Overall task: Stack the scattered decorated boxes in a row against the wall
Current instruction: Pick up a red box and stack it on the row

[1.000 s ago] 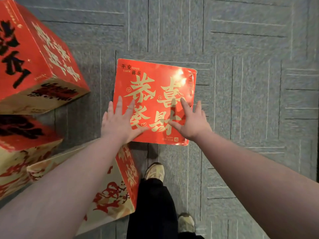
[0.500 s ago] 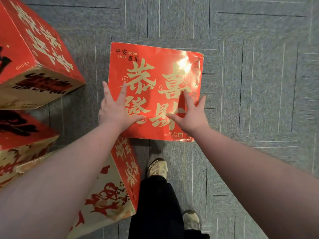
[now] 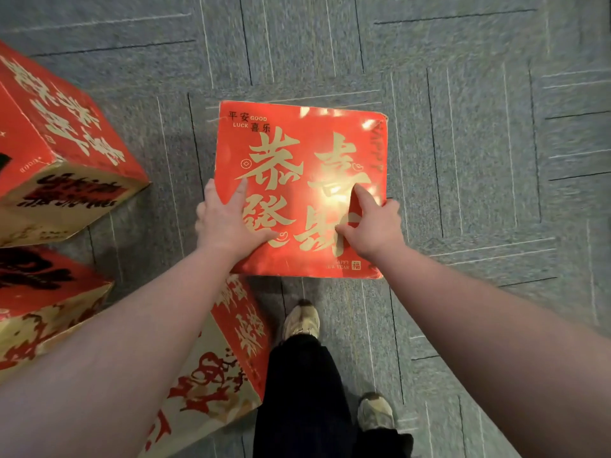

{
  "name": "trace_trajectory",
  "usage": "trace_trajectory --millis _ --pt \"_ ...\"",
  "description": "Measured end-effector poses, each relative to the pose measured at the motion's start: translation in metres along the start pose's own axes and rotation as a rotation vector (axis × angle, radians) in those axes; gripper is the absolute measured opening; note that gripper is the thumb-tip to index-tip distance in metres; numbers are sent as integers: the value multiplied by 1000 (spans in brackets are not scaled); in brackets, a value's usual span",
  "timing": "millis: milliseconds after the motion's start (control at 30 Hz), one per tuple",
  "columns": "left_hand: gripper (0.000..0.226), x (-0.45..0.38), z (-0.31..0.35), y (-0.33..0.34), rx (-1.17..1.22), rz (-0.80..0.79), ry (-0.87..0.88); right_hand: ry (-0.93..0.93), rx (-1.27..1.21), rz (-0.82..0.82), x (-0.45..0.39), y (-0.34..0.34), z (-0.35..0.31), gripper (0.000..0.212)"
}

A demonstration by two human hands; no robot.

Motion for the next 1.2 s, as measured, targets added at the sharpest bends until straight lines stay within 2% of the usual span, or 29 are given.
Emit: trace_trajectory --millis 367,667,967,1200 --pt "105 54 108 -70 -36 5 229 104 -87 116 52 -128 47 78" --pt "99 143 226 -152 7 61 526 203 -249 357 139 -268 108 69" --pt "94 314 368 -239 -30 125 856 272 -365 647 298 -424 212 68" --pt "87 492 444 -270 -50 194 1123 368 -455 829 460 -496 312 67"
Point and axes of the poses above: each hand's wrist, its own x-axis away from the middle knuckle, its own y-axis out of the palm, z = x × y, the point moved 1 cm from there along -x, towards the middle knuckle, and after that the axes turned 10 degrees about z, right-handed, at the moved point
